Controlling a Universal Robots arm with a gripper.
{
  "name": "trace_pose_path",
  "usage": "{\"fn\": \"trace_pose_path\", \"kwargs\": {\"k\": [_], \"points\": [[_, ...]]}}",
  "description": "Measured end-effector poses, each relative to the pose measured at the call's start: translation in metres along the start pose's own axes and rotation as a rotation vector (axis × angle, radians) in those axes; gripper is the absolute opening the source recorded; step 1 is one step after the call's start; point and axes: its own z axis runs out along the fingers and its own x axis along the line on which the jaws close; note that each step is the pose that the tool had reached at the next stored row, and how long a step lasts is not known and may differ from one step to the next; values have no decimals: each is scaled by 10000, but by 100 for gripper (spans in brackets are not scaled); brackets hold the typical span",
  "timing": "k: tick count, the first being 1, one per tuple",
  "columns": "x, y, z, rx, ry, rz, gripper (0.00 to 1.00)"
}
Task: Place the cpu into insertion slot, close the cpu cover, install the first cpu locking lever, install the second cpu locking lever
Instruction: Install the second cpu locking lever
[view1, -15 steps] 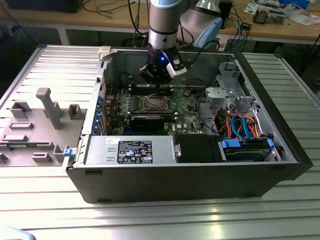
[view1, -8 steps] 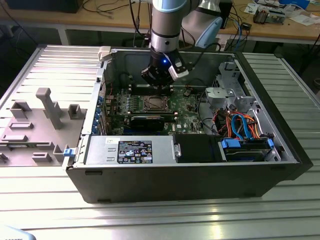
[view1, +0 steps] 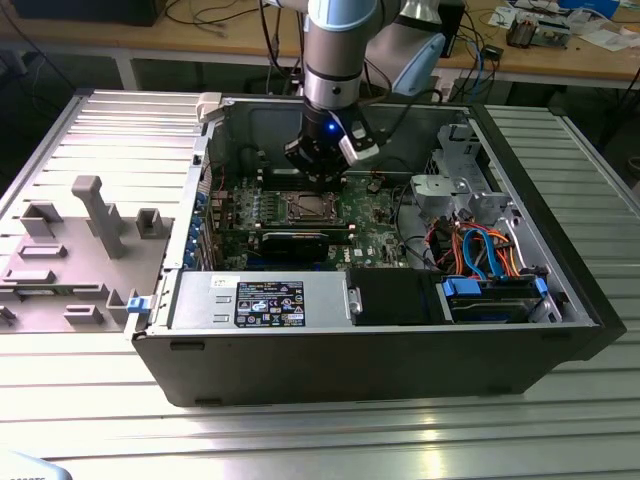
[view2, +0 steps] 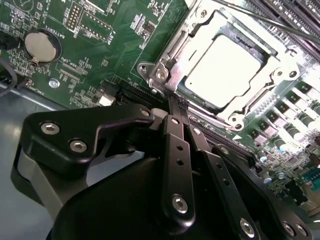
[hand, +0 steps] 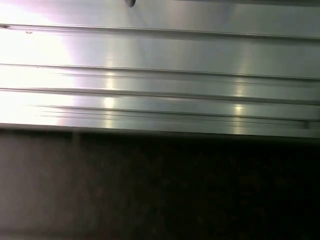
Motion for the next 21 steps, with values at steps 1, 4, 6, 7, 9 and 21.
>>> {"fn": "trace_pose_path", "kwargs": {"k": [1, 4, 6, 7, 9, 21], "points": [[-13, 0, 0, 2, 0, -25, 11], [-18, 3, -16, -8, -9, -57, 11], [-17, 3, -53, -1, -1, -65, 11], [-16, 4, -74, -2, -2, -66, 11], [-15, 5, -120, 0, -1, -66, 11], [-10, -98, -119, 0, 13, -66, 11]]}}
